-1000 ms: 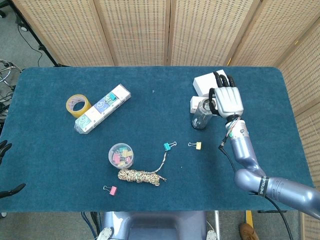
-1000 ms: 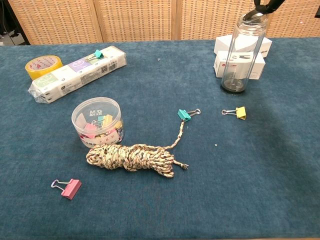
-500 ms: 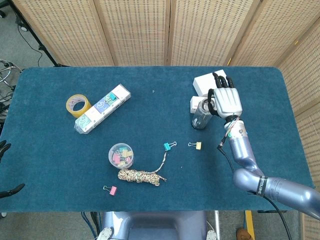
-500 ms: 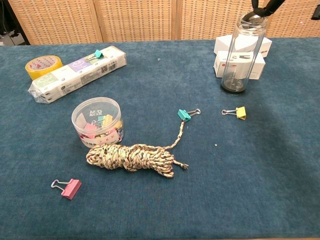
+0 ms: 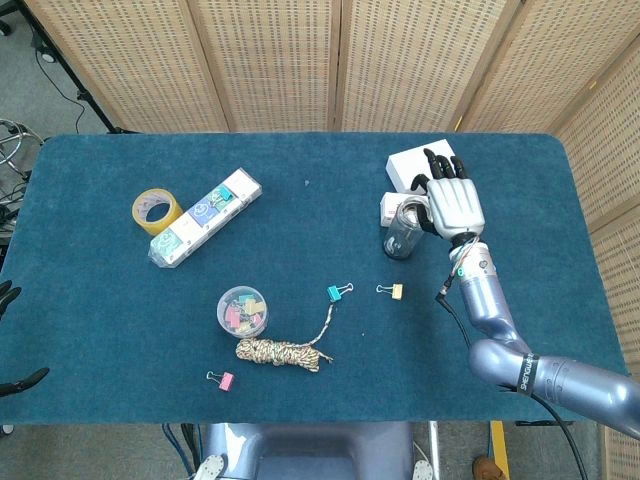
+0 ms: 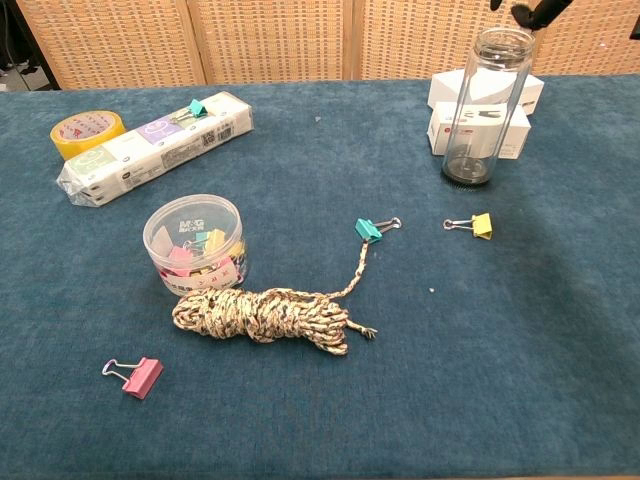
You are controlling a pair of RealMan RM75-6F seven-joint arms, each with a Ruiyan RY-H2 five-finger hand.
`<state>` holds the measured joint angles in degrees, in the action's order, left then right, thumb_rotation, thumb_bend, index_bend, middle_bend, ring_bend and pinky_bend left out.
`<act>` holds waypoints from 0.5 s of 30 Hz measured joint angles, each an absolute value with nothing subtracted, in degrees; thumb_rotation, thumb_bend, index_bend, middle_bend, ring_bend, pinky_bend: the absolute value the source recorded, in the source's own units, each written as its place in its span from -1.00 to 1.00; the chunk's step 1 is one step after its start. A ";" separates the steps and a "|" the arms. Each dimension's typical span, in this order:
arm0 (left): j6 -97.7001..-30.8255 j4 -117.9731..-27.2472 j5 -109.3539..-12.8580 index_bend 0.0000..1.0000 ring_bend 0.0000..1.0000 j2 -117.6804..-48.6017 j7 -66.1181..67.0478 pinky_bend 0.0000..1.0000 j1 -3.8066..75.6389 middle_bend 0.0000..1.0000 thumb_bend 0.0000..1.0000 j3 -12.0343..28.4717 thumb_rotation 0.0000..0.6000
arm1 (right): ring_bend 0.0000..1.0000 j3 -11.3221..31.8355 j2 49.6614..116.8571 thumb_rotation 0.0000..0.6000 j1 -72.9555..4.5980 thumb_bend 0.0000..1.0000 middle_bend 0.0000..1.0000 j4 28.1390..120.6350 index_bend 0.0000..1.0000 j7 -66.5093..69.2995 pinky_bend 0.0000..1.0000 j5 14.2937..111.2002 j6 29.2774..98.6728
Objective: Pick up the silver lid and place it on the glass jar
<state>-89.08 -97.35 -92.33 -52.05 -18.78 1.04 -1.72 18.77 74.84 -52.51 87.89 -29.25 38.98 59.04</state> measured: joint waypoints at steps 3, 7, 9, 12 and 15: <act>-89.10 -97.33 -92.30 -1.00 -1.00 -52.02 -18.95 -1.00 1.06 -1.00 -1.00 -1.69 1.00 | -1.00 18.87 74.32 1.00 -52.35 0.23 -1.00 88.81 -0.32 -29.12 -1.00 39.60 59.60; -89.14 -97.26 -92.33 -1.00 -1.00 -51.93 -19.24 -1.00 1.05 -1.00 -0.99 -1.71 1.00 | -1.00 18.94 72.53 1.00 -51.63 0.24 -1.00 91.31 -0.32 -28.93 -1.00 41.15 60.98; -89.25 -97.20 -92.47 -1.00 -1.00 -51.88 -19.48 -1.00 1.01 -1.00 -1.00 -1.76 1.00 | -1.00 18.89 71.36 1.00 -50.98 0.23 -1.00 92.84 -0.33 -28.70 -1.00 42.13 61.80; -89.49 -97.05 -92.58 -1.00 -1.00 -51.80 -19.67 -1.00 0.89 -1.00 -1.00 -1.81 1.00 | -1.00 18.51 68.89 1.00 -49.21 0.22 -1.00 95.68 -0.44 -27.91 -1.00 44.48 63.34; -89.36 -96.98 -92.48 -1.00 -1.00 -51.76 -19.40 -1.00 0.88 -1.00 -1.00 -1.85 1.00 | -1.00 17.54 66.23 1.00 -46.68 -0.07 -1.00 98.01 -0.71 -26.47 -1.00 47.72 64.90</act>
<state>-89.36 -96.98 -92.48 -51.76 -19.40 0.88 -1.85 17.54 66.23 -46.68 98.01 -26.47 47.72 64.90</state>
